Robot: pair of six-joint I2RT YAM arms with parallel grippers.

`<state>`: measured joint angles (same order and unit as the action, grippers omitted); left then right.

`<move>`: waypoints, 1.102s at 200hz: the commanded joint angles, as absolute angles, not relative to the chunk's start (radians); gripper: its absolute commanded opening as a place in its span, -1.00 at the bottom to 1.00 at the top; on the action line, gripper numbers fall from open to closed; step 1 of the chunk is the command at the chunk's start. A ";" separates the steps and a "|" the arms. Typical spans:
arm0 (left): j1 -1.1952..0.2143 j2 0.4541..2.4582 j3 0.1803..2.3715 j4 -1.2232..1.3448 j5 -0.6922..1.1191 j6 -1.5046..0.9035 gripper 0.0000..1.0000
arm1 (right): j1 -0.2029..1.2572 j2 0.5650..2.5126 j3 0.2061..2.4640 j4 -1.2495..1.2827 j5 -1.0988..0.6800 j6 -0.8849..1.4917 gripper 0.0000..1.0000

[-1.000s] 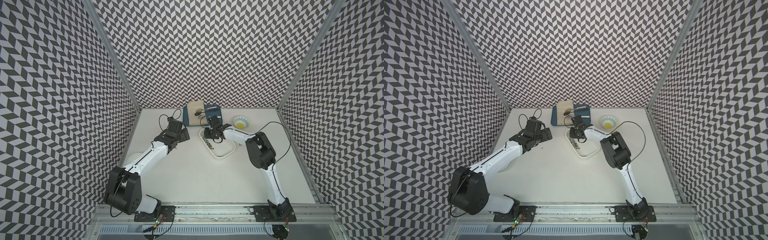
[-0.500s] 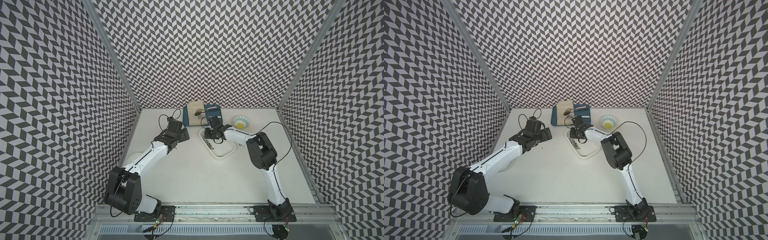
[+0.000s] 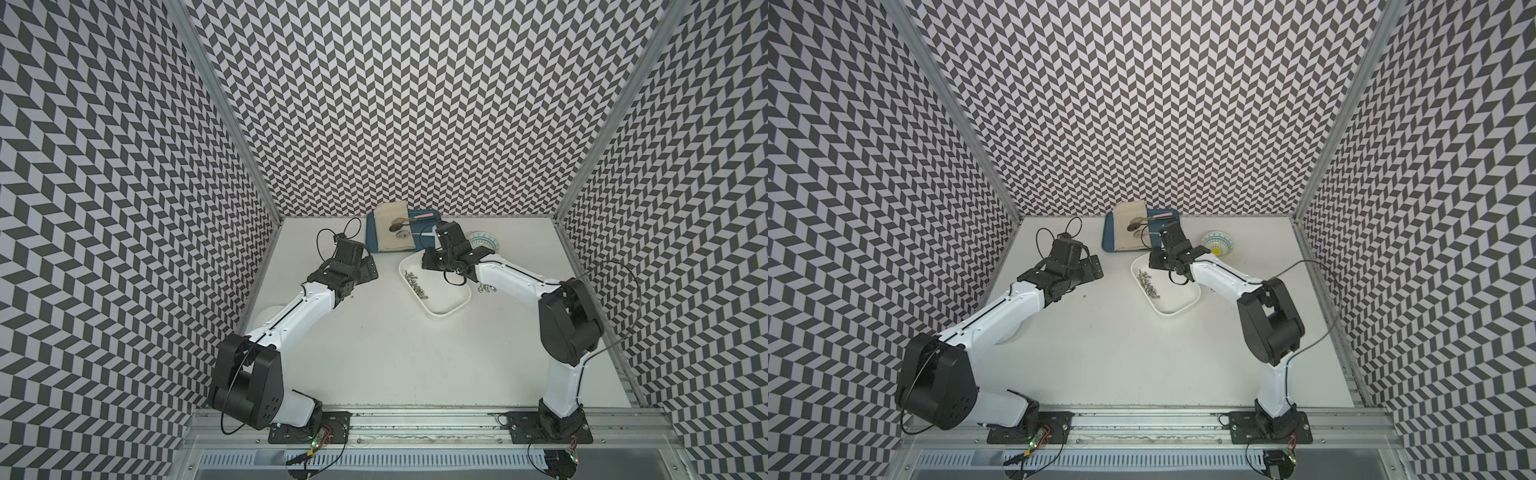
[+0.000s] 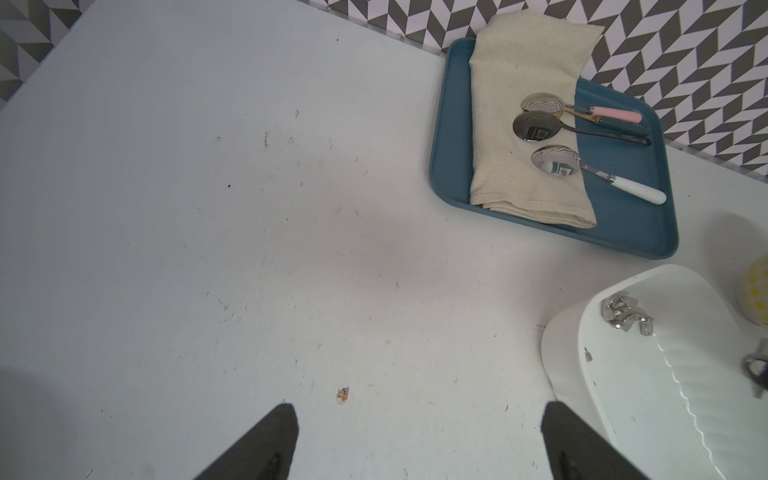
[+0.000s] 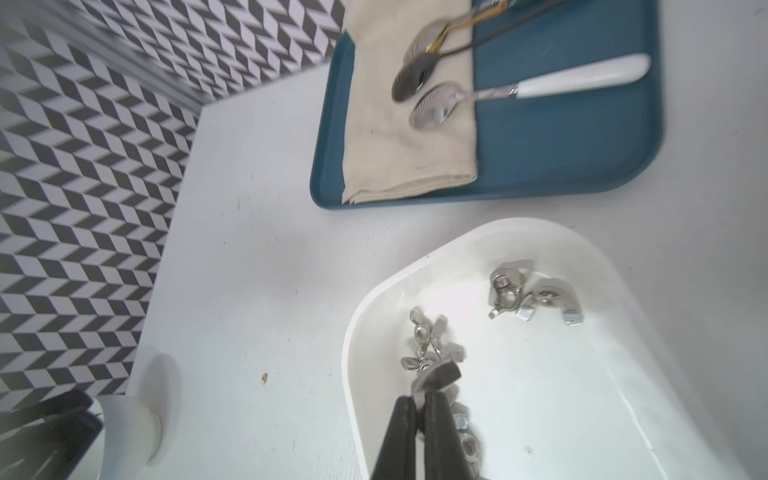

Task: Take out the wing nut from the storage box
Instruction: Pick up the wing nut from the storage box, then place the wing nut at the center of the board.

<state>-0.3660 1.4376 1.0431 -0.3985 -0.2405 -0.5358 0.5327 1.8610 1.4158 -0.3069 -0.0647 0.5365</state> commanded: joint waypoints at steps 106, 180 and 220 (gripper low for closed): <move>-0.370 1.454 1.091 -0.388 -0.206 -0.540 0.91 | 0.296 1.539 0.909 -0.341 -0.005 0.499 -0.95; -0.376 1.442 1.076 -0.390 -0.214 -0.559 0.91 | 0.259 1.629 0.879 -0.283 -0.015 0.479 -0.96; -0.377 1.436 1.063 -0.387 -0.218 -0.566 0.91 | 0.259 1.662 0.873 -0.239 -0.020 0.486 -0.96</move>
